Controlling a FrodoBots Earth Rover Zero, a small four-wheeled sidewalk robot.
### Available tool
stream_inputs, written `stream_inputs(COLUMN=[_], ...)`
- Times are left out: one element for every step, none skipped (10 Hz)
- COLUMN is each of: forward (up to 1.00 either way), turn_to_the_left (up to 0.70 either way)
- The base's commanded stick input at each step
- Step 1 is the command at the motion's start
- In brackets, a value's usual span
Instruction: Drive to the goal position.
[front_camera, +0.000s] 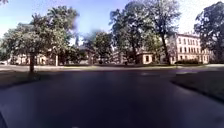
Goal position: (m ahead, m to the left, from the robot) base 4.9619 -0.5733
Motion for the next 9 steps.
stream_inputs(forward=[0.5, 0.5, 0.5, 0.5, 0.5, 0.5, 0.5, 0.5, 0.5], turn_to_the_left=[-0.5, -0.5, -0.5, -0.5, -0.5, -0.5, 0.0, 0.0, 0.0])
